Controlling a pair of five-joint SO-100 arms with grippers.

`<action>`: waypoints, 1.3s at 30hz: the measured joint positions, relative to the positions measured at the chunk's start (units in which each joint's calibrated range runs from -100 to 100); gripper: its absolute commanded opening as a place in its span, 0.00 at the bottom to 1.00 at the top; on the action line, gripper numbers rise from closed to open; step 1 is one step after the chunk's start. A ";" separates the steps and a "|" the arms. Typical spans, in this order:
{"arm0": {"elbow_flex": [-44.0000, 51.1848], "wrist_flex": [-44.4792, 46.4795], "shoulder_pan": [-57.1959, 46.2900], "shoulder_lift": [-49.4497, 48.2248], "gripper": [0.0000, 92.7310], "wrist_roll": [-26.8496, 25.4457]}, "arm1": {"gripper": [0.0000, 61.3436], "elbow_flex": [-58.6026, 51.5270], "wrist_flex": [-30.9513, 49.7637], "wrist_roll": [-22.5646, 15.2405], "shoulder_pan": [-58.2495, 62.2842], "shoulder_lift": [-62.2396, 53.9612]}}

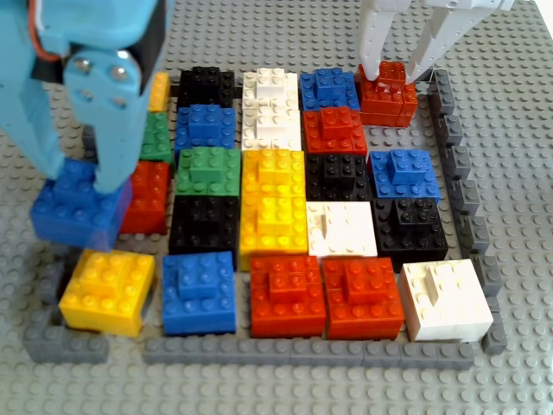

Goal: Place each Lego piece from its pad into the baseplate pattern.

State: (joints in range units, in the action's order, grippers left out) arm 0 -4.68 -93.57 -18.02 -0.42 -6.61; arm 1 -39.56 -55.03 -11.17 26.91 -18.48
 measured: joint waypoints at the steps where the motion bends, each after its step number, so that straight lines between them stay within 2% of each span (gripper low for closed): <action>1: 0.20 0.00 0.00 0.00 0.00 0.00 | 0.31 0.00 0.00 0.00 0.00 0.00; 9: 0.39 0.00 2.15 2.03 0.00 1.25 | 0.36 1.06 0.24 0.00 0.00 0.60; 14: 0.78 0.00 2.22 2.70 0.00 1.25 | 0.30 2.42 -0.40 0.29 -0.09 0.52; 23: 2.83 0.09 2.00 6.00 0.00 1.25 | 0.27 8.61 -6.03 0.54 -0.18 0.60; 28: 6.15 0.00 2.00 8.71 0.00 1.25 | 0.23 10.64 -8.37 0.54 -0.55 0.69; 30: 6.83 0.00 2.00 9.30 0.00 1.25 | 0.12 12.48 -10.14 0.54 -0.64 0.69; 35: 7.02 0.00 1.04 9.30 0.00 1.15 | 0.02 20.31 -17.06 0.54 -1.09 0.69; 39: 7.22 0.00 0.74 9.30 0.00 1.25 | 0.00 29.98 -24.62 0.39 -3.73 -0.86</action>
State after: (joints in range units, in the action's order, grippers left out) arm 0 2.54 -93.57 -17.28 8.88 -5.36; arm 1 -9.57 -79.65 -10.77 23.18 -19.34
